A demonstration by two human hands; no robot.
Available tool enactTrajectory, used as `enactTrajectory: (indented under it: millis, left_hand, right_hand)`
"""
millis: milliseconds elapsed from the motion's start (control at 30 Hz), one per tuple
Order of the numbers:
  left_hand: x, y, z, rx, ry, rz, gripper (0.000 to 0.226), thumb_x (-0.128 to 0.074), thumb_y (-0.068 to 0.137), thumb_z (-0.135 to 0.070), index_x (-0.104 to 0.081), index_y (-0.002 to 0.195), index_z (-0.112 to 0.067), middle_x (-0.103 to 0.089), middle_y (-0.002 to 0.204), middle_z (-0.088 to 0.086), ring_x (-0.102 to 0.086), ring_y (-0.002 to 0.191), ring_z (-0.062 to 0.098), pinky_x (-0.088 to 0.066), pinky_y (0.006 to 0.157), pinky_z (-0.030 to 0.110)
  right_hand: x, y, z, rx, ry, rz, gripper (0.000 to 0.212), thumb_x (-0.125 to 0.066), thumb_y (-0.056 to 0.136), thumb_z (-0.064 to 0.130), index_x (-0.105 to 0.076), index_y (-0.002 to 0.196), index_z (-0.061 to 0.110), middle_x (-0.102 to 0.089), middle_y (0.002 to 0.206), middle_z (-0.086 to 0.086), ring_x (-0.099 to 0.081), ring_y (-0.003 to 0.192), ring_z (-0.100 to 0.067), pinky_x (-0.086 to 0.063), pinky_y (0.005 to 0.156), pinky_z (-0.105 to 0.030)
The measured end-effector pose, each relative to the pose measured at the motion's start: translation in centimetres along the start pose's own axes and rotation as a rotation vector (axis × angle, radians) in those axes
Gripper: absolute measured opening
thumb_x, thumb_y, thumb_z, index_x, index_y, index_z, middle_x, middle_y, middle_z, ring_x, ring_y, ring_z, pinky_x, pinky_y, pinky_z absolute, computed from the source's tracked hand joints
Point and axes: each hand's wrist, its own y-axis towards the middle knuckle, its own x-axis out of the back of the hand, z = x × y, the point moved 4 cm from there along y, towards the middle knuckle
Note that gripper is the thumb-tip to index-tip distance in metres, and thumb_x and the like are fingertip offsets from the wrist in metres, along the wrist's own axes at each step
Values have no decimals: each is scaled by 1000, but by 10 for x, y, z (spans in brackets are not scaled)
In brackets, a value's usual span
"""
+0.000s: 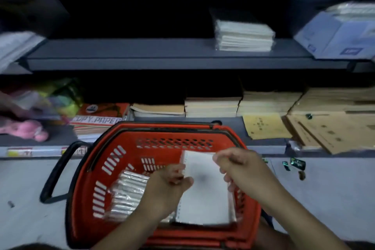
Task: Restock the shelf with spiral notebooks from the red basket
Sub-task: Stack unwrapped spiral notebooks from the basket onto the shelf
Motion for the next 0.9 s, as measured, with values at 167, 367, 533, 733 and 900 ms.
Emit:
enactTrajectory:
  millis: [167, 367, 533, 733, 900]
  left_hand:
    - [-14, -3, 40, 90, 290, 56, 34, -78, 81, -14, -67, 113, -14, -69, 109, 1, -63, 88, 8, -40, 65, 5]
    - [-16, 7, 54, -30, 669, 61, 42, -65, 80, -16, -61, 121, -16, -68, 112, 13, -63, 105, 30, -49, 89, 30]
    - [-19, 8, 51, -140, 738, 58, 35, -60, 84, -12, -61, 119, -12, -70, 111, 13, -63, 106, 31, -45, 95, 32]
    - [-26, -2, 55, -123, 671, 115, 49, -54, 87, -12, -53, 136, -15, -65, 121, 8, -55, 118, 25, -38, 98, 21]
    - [-20, -5, 56, -6, 378, 39, 37, -52, 80, -1, -61, 109, -21, -67, 98, -6, -65, 100, 18, -51, 84, 22]
  right_hand:
    - [-60, -12, -88, -296, -288, 145, 47, -72, 81, 49, -63, 115, 17, -68, 105, 0, -66, 96, -19, -54, 87, -34]
    - [-93, -8, -95, -382, -409, 15, 76, -68, 77, 63, -49, 132, 14, -47, 137, -11, -43, 133, -33, -42, 108, -43]
    - [-94, 5, -95, -419, -411, -62, 86, -70, 81, 55, -34, 144, 8, -34, 149, -15, -26, 142, -35, -33, 114, -44]
    - [-86, 6, -101, -484, -244, -106, 86, -74, 79, 43, -33, 146, 7, -43, 147, -15, -40, 138, -35, -40, 111, -42]
    - [-76, 6, -101, -491, -65, -153, 69, -72, 83, 30, -40, 139, 5, -57, 127, -8, -55, 123, -30, -46, 94, -31]
